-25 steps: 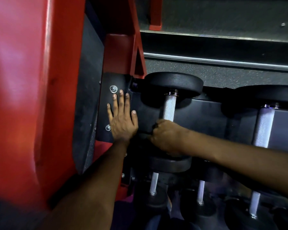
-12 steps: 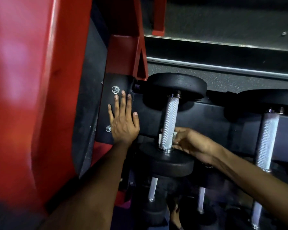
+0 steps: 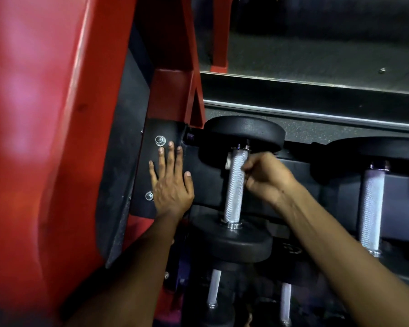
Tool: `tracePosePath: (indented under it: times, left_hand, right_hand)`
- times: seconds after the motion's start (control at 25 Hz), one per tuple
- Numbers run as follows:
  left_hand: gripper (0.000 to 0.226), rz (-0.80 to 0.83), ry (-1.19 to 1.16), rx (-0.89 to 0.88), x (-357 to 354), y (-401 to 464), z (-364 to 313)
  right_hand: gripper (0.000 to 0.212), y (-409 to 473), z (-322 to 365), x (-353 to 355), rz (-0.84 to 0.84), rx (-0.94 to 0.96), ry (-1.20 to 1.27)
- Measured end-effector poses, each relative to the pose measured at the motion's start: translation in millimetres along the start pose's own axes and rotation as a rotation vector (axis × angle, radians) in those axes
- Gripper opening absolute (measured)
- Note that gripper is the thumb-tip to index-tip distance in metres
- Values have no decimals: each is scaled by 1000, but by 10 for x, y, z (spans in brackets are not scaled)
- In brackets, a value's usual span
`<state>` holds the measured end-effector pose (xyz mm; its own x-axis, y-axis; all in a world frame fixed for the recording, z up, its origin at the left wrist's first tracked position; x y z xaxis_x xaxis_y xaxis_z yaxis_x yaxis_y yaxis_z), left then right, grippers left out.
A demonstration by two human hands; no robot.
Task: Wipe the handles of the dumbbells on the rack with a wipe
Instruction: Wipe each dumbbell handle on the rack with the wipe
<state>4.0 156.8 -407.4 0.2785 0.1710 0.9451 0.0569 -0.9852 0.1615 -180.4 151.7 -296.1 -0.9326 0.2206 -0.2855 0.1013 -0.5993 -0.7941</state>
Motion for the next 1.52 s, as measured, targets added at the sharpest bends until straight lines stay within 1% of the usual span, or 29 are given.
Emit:
tracePosePath:
  times: [0.04, 0.12, 0.2, 0.28, 0.36, 0.44, 0.48, 0.56, 0.6, 0.68, 0.72, 0.8, 0.84, 0.88, 0.92, 0.96, 1.0, 1.04, 1.08, 1.12, 1.2, 1.24, 1.28, 1.32, 1.36, 1.4, 1.44, 1.48, 1.52]
  left_hand:
    - [63, -2, -1, -1, -4, -2, 0]
    - [64, -9, -1, 5, -5, 2, -4]
    - [64, -9, 0, 6, -9, 2, -1]
    - [64, -7, 1, 5, -16, 0, -3]
    - [65, -9, 0, 6, -23, 1, 13]
    - [65, -10, 0, 1, -26, 6, 11]
    - [65, -11, 1, 1, -22, 11, 7]
    - [65, -6, 4, -10, -20, 8, 8]
    - [65, -5, 7, -15, -20, -1, 12]
    - [65, -7, 8, -8, -21, 3, 12]
    - [65, -4, 4, -2, -19, 5, 10]
    - [65, -8, 7, -10, -17, 5, 6]
    - [65, -13, 10, -17, -21, 5, 7]
    - [65, -13, 8, -20, -22, 6, 4]
    - [65, -10, 7, -19, -21, 6, 3]
    - [65, -12, 7, -16, -17, 8, 0]
    - [65, -15, 7, -10, -16, 10, 2]
    - [65, -16, 6, -6, -15, 12, 5]
    - [65, -12, 3, -6, -14, 12, 7]
    - [65, -7, 2, -6, -12, 10, 8]
    - [65, -8, 3, -5, -12, 11, 7]
    - [66, -6, 2, -3, -16, 10, 10]
    - [66, -2, -1, -2, -16, 4, 12]
    - [66, -3, 0, -3, -15, 4, 13]
    - [66, -7, 2, -5, -10, 9, 9]
    - [66, -7, 3, -4, -9, 15, 2]
    - [65, -5, 3, -4, -6, 15, -4]
    - [65, -5, 5, -5, -1, 13, -6]
    - [65, -7, 7, -4, 1, 11, -2]
  right_hand:
    - [21, 39, 93, -9, -61, 37, 92]
    - [27, 41, 77, 44, -240, 185, 236]
    - [25, -14, -16, 120, -379, 330, 307]
    - [26, 23, -17, 181, -468, 372, 322]
    - [29, 78, 31, 83, -499, 288, 339]
    - [14, 126, 77, -207, -432, 291, 301]
    - [22, 98, 73, -369, -420, 310, 209]
    - [72, 142, 21, -551, -472, 312, 6]
    - [85, 176, 33, -573, -519, 289, -119]
    - [90, 312, 46, -506, -568, 220, -219]
    - [90, 330, 64, -494, -559, 221, -187]
    - [95, 562, -6, -438, -548, 274, -180]
    - [96, 503, -27, -478, -517, 292, -207]
    - [92, 332, -14, -506, -502, 302, -217]
    - [80, 281, -21, -462, -465, 318, -194]
    - [56, 214, -6, -379, -400, 297, -100]
    - [31, 190, 19, -273, -270, 256, 7]
    - [17, 155, 53, -170, -134, 232, 70]
    - [18, 143, 80, -51, -71, 251, 102]
    - [19, 126, 93, 68, -112, 292, 102]
    - [21, 41, 83, 234, -279, 411, 78]
    - [22, -50, 35, 273, -353, 470, 0]
    - [20, -137, -9, 297, -433, 540, -162]
    - [20, -223, -23, 252, -488, 659, -400]
    - [24, -305, -10, 134, -450, 839, -639]
    - [28, -338, 24, -6, -314, 1079, -867]
    - [30, -338, 92, -158, -138, 1306, -1168]
    - [32, -262, 148, -273, 22, 1503, -1522]
    - [36, -162, 224, -257, 124, 1698, -1851]
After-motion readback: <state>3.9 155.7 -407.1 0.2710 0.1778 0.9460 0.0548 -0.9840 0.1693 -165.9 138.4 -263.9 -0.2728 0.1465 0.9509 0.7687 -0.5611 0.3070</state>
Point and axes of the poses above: each hand's wrist, its own y-axis towards the middle knuckle, its own x-axis out of the back of the hand, z = x × y, the point moved 2 cm from there along y, towards the middle knuckle, and after that the axes turned 3 degrees about -y, right-handed, at the moved point
